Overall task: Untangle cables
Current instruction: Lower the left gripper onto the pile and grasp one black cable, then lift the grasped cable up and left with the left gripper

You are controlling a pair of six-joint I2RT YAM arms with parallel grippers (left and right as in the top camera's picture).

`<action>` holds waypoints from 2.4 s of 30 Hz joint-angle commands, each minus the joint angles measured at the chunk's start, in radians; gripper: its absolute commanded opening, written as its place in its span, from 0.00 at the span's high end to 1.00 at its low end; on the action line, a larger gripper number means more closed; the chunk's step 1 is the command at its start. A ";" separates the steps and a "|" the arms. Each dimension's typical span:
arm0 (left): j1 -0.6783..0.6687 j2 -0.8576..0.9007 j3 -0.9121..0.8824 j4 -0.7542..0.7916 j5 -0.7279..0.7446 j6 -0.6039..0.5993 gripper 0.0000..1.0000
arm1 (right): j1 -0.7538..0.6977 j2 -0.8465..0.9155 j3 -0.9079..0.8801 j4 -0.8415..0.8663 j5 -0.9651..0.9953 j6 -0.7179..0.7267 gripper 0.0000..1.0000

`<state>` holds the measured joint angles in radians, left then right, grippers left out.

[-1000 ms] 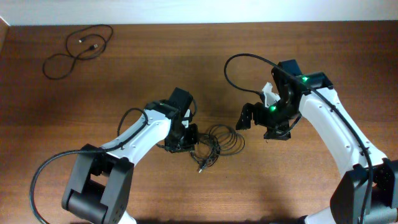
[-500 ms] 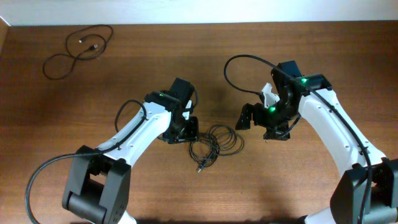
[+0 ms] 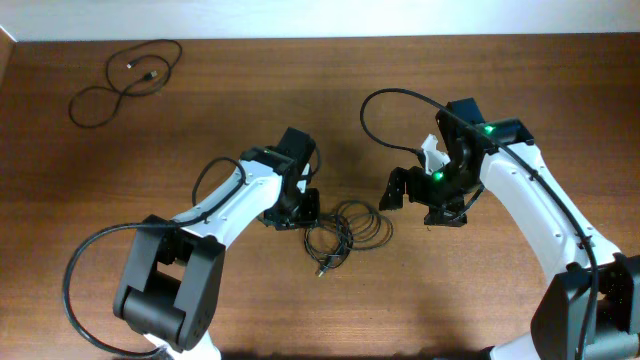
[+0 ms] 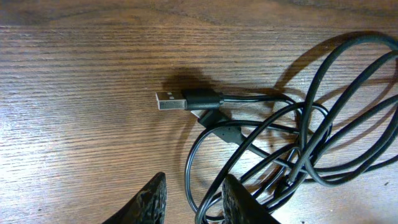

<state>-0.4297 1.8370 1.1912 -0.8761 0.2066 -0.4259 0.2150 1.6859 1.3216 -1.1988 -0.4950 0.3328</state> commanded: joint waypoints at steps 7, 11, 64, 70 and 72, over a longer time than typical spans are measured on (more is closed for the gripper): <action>-0.019 0.013 -0.013 -0.026 -0.049 0.035 0.75 | 0.003 -0.002 -0.010 0.002 0.010 -0.007 0.02; -0.019 0.014 -0.013 -0.026 -0.074 0.035 0.79 | 0.003 -0.002 -0.010 0.011 0.010 -0.007 0.02; -0.020 -0.059 0.157 -0.114 0.158 0.100 1.00 | 0.080 -0.002 -0.010 0.018 0.035 -0.002 0.02; -0.042 -0.196 0.384 -0.204 0.200 0.106 1.00 | 0.132 -0.002 -0.010 0.057 0.003 0.140 0.02; -0.042 -0.236 0.386 -0.204 0.208 0.106 1.00 | 0.131 -0.002 -0.010 0.090 -0.048 0.140 0.02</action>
<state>-0.4675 1.6699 1.5520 -1.0729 0.3832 -0.3351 0.3439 1.6859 1.3201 -1.1343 -0.4843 0.4339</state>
